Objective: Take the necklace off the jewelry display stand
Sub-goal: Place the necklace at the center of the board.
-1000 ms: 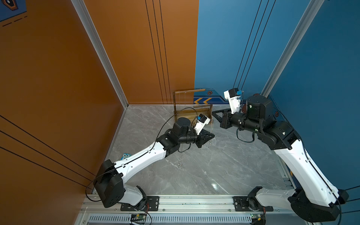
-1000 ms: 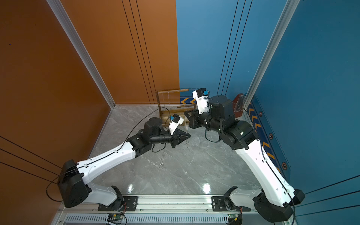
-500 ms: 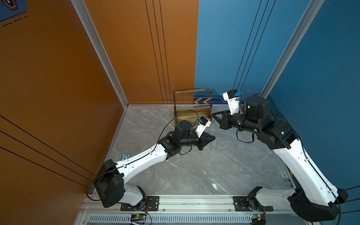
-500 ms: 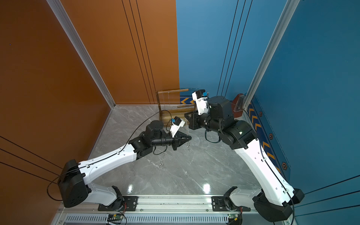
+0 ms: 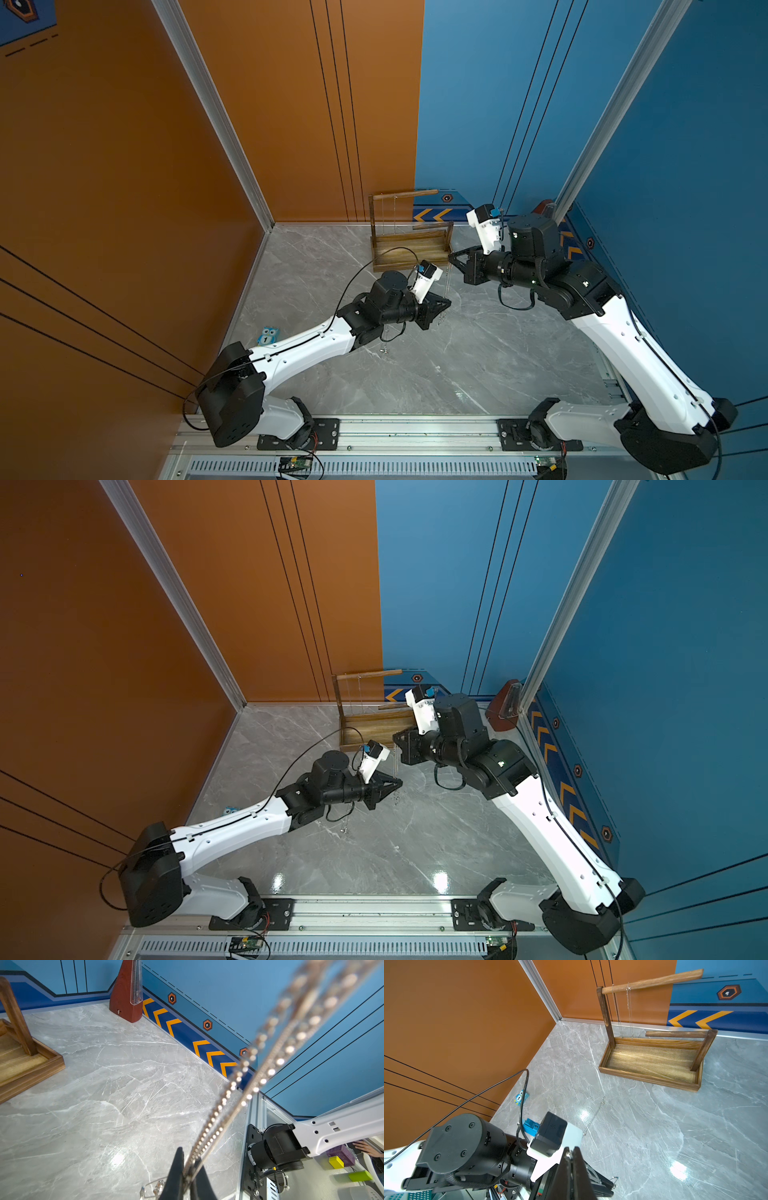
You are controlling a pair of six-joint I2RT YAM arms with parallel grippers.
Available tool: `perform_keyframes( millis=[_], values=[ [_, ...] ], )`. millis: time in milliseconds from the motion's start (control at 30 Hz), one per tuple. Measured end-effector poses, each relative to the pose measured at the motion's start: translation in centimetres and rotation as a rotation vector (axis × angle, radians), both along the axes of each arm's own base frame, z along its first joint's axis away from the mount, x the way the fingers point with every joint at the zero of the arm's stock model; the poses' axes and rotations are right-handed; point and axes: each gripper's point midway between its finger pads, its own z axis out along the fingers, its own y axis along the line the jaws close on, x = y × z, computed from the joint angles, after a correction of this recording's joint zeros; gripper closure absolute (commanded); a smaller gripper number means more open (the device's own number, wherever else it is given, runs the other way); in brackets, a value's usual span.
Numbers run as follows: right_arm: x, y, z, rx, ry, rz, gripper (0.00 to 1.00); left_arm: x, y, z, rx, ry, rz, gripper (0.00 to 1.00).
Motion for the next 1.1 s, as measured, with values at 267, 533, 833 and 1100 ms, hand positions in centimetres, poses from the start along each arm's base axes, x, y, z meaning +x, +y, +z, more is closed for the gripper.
perform_keyframes(
  millis=[267,533,833,1100],
  values=[
    [-1.9,0.3,-3.0,-0.023,0.059,0.052,1.0,-1.6,1.5,-3.0,0.02,0.039,0.039,1.0],
    [-4.3,1.0,-4.2,-0.019,0.069,0.13,1.0,-4.4,2.1,-4.2,0.03,0.04,0.023,1.0],
    [-7.5,3.3,-6.8,-0.052,0.082,0.259,1.0,-8.1,3.4,-6.8,0.057,0.077,0.007,1.0],
    [-8.2,4.4,-8.4,-0.088,0.103,0.294,1.0,-8.3,4.8,-8.5,0.076,0.104,0.078,1.0]
  ],
)
